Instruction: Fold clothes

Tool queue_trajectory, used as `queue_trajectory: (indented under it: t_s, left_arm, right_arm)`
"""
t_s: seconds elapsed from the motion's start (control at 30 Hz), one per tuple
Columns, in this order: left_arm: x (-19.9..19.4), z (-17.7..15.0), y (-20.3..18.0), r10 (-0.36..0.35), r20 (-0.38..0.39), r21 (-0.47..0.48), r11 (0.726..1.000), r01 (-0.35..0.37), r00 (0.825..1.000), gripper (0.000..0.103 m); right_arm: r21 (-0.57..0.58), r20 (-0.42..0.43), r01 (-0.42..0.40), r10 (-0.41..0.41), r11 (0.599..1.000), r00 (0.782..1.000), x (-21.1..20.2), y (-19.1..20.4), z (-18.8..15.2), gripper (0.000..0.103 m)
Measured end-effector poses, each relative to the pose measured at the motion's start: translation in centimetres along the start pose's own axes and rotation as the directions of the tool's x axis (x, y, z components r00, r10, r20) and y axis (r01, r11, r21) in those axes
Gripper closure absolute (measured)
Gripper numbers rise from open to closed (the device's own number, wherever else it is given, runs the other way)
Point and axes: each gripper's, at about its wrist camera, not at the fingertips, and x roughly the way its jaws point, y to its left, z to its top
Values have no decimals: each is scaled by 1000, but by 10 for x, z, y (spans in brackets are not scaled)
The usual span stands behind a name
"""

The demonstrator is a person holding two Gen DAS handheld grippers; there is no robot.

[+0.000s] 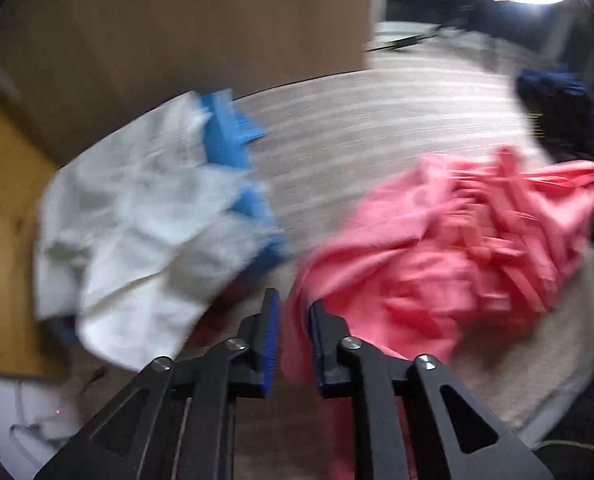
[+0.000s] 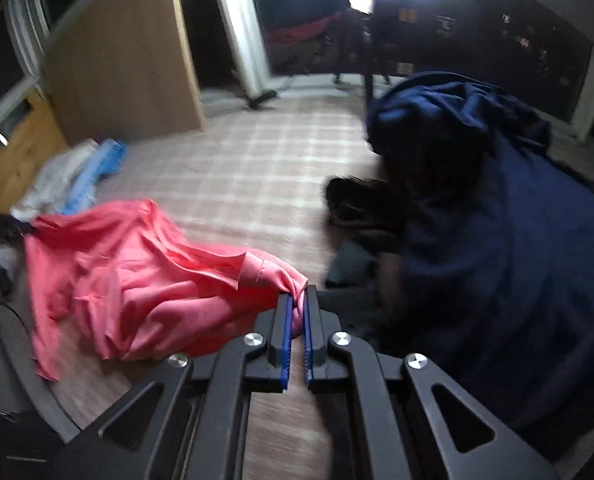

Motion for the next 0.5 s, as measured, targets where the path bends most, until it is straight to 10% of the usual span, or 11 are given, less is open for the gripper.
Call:
queue_trajectory:
  t_s: [0.17,0.3,0.5]
  left_arm:
    - [-9,-6,-10,87,29,37,995,-88,996,57]
    - [-22,-4,-56,-93,81,179,981,78,992,52]
    - [25,19,-168,-197,13,455,874,170,980,49]
  right_arm:
    - [-28,-27,-2,1,1000,1000,7,6,-3,98]
    - [-48,-47,-10,8,999,999,13,10,-5,98]
    - [-64,-47,-18,15,998,999,14,15,-8,98]
